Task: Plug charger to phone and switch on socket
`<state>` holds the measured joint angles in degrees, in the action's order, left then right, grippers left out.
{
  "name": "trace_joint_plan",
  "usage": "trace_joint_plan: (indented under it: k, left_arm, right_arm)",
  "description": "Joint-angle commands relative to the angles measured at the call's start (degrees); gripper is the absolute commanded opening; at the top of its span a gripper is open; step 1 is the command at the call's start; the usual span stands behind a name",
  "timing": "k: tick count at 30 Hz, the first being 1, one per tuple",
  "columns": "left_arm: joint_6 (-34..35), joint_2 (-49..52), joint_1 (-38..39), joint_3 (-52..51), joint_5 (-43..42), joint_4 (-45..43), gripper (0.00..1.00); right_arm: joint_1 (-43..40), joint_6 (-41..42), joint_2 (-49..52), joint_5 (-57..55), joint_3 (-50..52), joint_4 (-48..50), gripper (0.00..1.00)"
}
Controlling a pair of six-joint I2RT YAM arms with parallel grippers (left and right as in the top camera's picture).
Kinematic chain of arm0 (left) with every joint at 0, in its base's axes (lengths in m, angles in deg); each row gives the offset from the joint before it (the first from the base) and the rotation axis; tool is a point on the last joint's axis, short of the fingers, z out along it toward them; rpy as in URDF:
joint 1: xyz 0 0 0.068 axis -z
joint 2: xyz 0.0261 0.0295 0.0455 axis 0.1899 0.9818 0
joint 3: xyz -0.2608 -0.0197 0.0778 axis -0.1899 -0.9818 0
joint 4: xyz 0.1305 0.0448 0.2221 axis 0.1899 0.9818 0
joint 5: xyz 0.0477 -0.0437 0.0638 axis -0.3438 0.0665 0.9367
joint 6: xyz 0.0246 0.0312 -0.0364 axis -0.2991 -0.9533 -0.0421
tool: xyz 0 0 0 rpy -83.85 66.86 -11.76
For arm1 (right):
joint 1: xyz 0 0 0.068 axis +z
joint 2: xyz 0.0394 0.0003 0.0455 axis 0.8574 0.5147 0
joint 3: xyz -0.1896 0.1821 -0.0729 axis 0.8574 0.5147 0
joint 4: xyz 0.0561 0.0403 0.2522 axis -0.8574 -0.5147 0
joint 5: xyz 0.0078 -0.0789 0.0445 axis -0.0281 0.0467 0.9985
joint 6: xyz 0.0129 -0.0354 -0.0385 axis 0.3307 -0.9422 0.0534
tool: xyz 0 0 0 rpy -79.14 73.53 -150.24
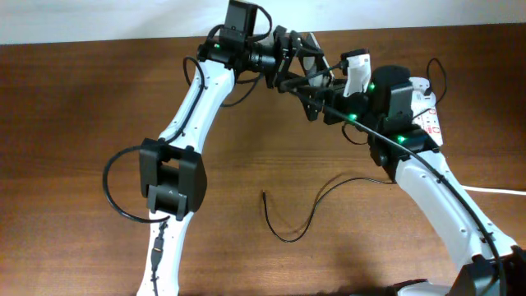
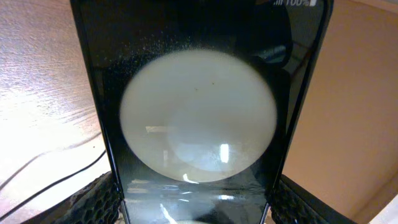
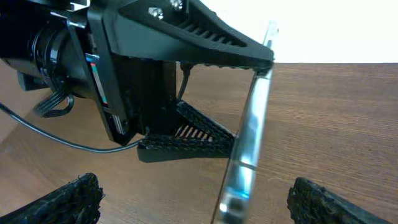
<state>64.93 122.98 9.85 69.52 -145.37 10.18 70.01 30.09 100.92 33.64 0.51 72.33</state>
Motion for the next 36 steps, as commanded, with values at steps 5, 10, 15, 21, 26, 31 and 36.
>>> trace_joint_plan:
  k: [5,10,15,21,26,31,36]
  left_arm:
    - [2.3,-0.3,0.6,1.3,0.0,-0.5,0.0]
    - [3.4,-0.3,0.6,1.3,-2.4,-1.0,0.0]
    - [3.4,-0.3,0.6,1.3,-2.6,-0.9,0.0]
    - [3.4,-0.3,1.7,1.3,-2.5,-0.9,0.0]
    - [3.4,-0.3,1.7,1.3,-2.2,-0.9,0.0]
    - [3.4,-0.3,1.7,1.3,-1.7,-0.9,0.0]
    - [3.4,-0.3,1.7,1.3,-1.3,-1.0,0.0]
  right_arm:
    - [1.8,10.2,0.4,-7.3,-1.1,0.2,0.99]
    - [1.8,10.2,2.7,-7.3,-1.1,0.2,0.99]
    - [1.8,8.0,3.2,-7.3,-1.1,2.6,1.0]
    - [1.8,6.9,3.2,-7.3,-1.1,2.6,0.75]
    - [1.8,6.9,3.2,-7.3,-1.1,2.5,0.67]
    - [1.8,6.9,3.2,-7.3,-1.1,2.6,0.56]
    - [1.8,6.9,3.2,-7.3,-1.1,2.6,0.38]
